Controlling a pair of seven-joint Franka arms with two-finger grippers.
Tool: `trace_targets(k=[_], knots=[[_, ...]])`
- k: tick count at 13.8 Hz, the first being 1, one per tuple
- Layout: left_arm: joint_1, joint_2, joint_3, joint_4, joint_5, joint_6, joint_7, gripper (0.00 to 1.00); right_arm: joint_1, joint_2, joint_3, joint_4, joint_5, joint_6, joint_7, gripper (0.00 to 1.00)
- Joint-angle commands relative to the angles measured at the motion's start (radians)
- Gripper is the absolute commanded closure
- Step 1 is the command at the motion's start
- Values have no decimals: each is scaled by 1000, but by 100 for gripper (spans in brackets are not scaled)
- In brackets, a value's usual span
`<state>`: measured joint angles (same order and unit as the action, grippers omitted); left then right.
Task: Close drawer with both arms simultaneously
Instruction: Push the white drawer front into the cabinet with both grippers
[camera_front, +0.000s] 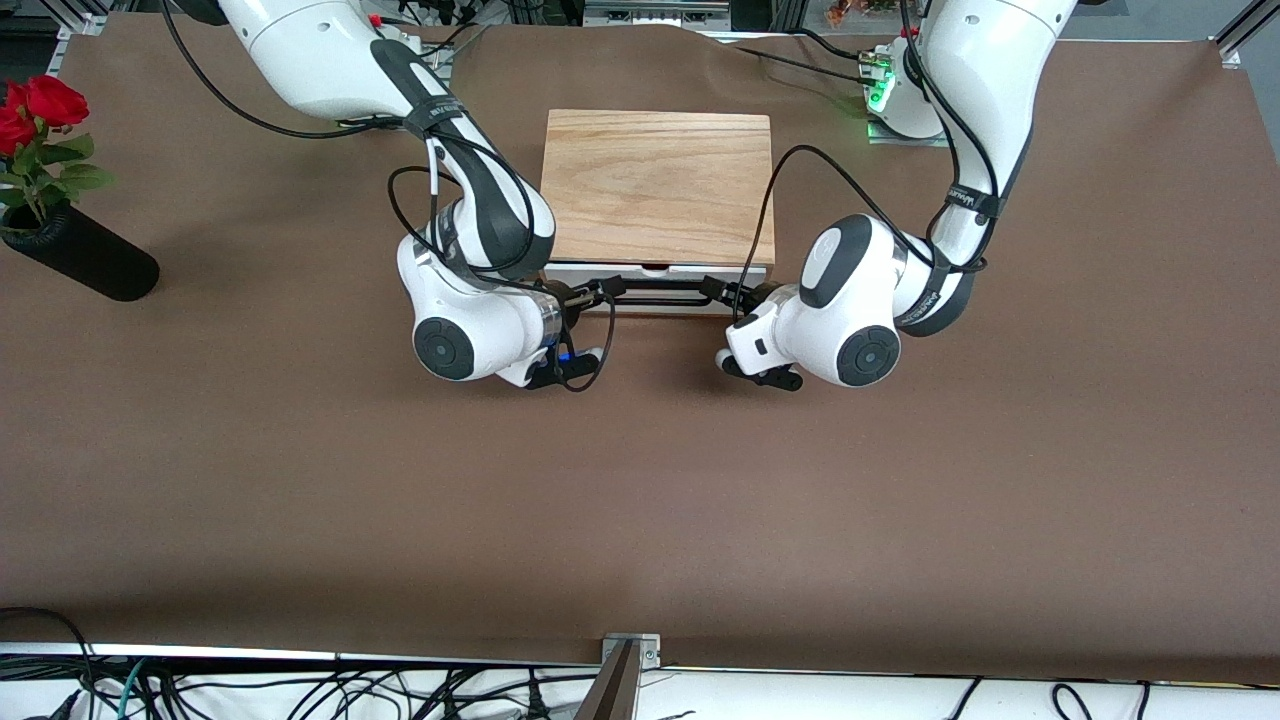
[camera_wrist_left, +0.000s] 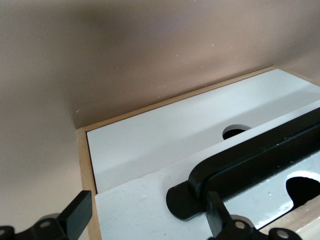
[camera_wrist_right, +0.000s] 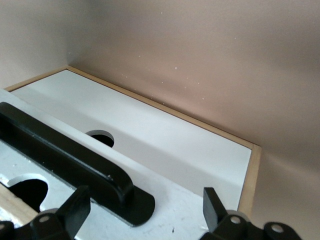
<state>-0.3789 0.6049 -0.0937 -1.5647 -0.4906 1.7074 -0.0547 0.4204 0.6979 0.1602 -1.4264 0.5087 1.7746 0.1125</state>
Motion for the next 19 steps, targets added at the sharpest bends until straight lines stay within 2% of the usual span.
trace_targets(k=[1, 9, 11, 13, 15, 19], knots=[[-2, -7, 6, -15, -6, -35, 18, 0, 1, 14, 9, 11, 16, -26, 0, 0], [6, -11, 8, -8, -3, -68, 18, 0, -3, 6, 6, 32, 16, -35, -5, 0], [9, -22, 14, 6, -2, -69, 9, 0, -9, 8, 5, 110, 16, -44, -2, 0], [14, -48, 19, 23, 18, -69, 10, 0, -9, 5, 4, 133, 11, -32, 4, 0], [31, -57, 17, 83, 91, -83, 9, 0, -9, 3, -5, 176, -12, -6, 4, 0], [96, -89, 19, 228, 230, -169, 13, 0, -9, -17, -94, 288, -137, 12, -4, 0]])
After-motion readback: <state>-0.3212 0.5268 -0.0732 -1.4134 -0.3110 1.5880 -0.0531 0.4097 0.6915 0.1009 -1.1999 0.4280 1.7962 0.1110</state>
